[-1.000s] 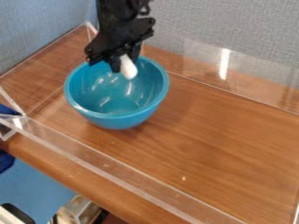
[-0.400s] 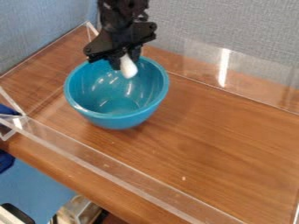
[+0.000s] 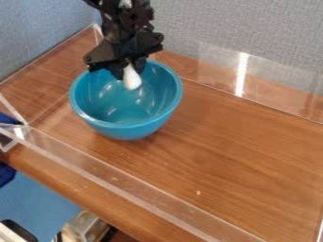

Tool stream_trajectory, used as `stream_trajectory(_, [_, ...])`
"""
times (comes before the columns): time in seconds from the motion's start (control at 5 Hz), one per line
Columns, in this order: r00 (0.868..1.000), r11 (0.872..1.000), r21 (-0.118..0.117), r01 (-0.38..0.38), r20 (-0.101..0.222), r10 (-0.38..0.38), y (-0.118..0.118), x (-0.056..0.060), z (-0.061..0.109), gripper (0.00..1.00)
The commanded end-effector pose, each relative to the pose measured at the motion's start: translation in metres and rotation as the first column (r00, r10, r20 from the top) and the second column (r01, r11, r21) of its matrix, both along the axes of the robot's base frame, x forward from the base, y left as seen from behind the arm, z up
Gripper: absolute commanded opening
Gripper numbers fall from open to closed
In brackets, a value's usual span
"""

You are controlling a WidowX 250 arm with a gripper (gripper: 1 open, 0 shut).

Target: Put the mushroom in the blue bowl

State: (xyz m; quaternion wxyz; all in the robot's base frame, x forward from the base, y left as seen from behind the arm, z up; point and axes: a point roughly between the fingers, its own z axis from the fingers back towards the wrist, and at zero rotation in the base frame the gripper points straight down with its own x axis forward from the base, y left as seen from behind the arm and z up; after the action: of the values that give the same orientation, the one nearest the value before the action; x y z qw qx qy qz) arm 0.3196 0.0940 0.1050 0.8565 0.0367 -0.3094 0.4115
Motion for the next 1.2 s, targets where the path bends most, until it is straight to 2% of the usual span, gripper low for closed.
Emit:
stream_trajectory(0.0, [0.997, 1.0, 0.024, 0.012, 0.077, -0.014, -0.003, 0.0, 0.027, 0.0])
stream_trajectory(0.2, [0.996, 0.999, 0.055, 0.0, 0.089, -0.005, -0.003, 0.0, 0.024, 0.0])
stream_trajectory(0.4, [0.996, 0.996, 0.087, -0.022, 0.093, 0.014, 0.002, 0.002, 0.014, 0.0])
stream_trajectory(0.8, [0.999, 0.993, 0.114, -0.039, 0.04, 0.034, 0.009, 0.001, -0.014, 0.0])
stream_trajectory(1.0, [0.999, 0.991, 0.125, -0.044, 0.022, 0.042, 0.01, 0.0, -0.023, 1.0])
